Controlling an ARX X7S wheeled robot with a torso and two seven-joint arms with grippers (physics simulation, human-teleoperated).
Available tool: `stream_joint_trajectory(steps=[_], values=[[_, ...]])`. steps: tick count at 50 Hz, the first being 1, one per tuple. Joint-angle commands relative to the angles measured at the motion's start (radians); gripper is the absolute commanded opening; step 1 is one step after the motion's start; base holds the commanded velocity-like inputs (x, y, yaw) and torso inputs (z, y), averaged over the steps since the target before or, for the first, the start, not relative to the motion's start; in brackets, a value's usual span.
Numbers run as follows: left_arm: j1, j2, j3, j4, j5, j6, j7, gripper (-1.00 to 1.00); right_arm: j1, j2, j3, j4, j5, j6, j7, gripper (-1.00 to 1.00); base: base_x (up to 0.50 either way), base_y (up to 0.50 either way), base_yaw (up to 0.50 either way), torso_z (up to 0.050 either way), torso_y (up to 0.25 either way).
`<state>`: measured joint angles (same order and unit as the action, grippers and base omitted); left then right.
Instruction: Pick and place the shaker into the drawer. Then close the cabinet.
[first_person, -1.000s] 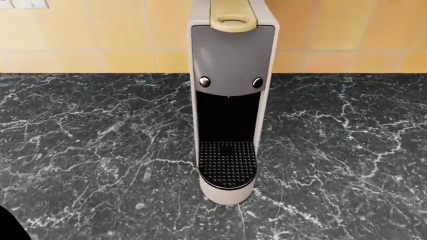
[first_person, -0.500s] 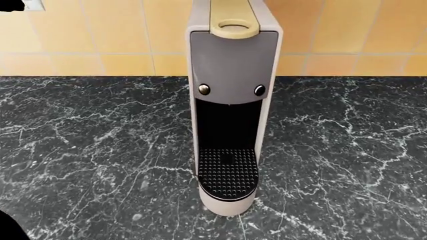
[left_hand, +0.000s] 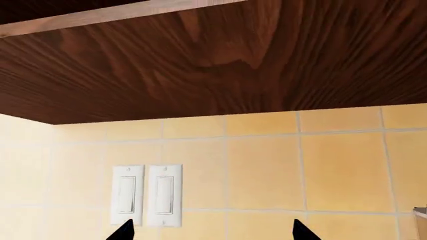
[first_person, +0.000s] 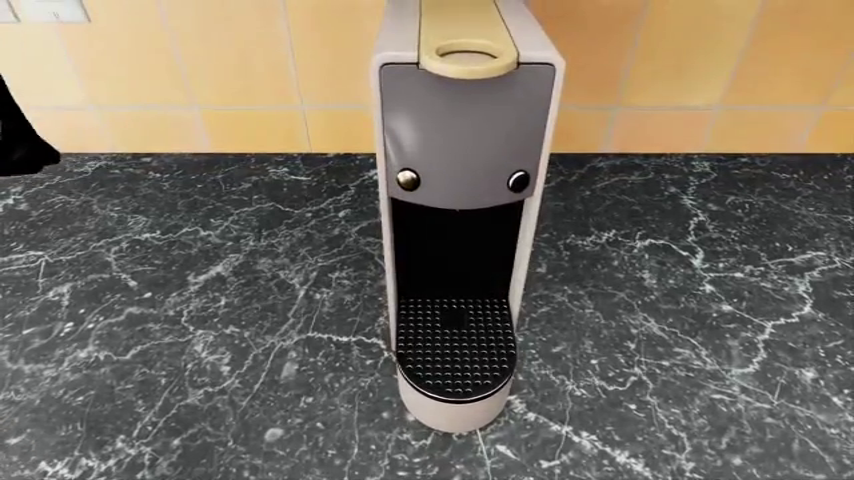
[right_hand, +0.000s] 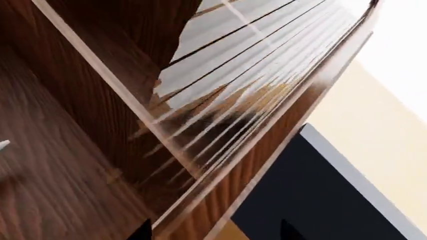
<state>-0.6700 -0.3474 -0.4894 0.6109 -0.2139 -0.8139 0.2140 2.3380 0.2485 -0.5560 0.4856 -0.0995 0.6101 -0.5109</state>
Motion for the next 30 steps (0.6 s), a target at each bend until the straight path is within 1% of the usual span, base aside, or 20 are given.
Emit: stream_joint_trajectory(steps=[1, 6, 11, 16, 25, 30], values=[[0.308, 0.106, -0.105, -0.007, -0.012, 0.079, 0.005, 1.00, 0.018, -0.248, -0.274, 0.444, 0.206, -0.335, -0.116, 1.00, 0.02, 0.00, 0.01, 0.000, 0.000], [0.313, 0.103, -0.148, -0.019, -0.023, 0.086, 0.003, 1.00, 0.018, -0.248, -0.483, 0.450, 0.399, -0.389, -0.123, 1.00, 0.02, 0.00, 0.00, 0.000, 0.000], [0.337, 0.108, -0.191, -0.028, -0.034, 0.100, 0.008, 1.00, 0.018, -0.248, -0.661, 0.482, 0.530, -0.442, -0.120, 1.00, 0.03, 0.00, 0.00, 0.000, 0.000], [0.348, 0.107, -0.220, -0.025, -0.047, 0.095, 0.008, 1.00, 0.018, -0.248, -0.854, 0.562, 0.667, -0.463, -0.086, 1.00, 0.04, 0.01, -0.01, 0.000, 0.000], [0.351, 0.091, -0.252, -0.022, -0.054, 0.081, 0.001, 1.00, 0.018, -0.248, -0.854, 0.562, 0.667, -0.463, -0.086, 1.00, 0.02, 0.00, 0.00, 0.000, 0.000], [0.340, 0.079, -0.261, 0.013, -0.069, 0.039, -0.007, 1.00, 0.018, -0.248, -0.854, 0.562, 0.667, -0.463, -0.086, 1.00, 0.02, 0.00, 0.01, 0.000, 0.000]])
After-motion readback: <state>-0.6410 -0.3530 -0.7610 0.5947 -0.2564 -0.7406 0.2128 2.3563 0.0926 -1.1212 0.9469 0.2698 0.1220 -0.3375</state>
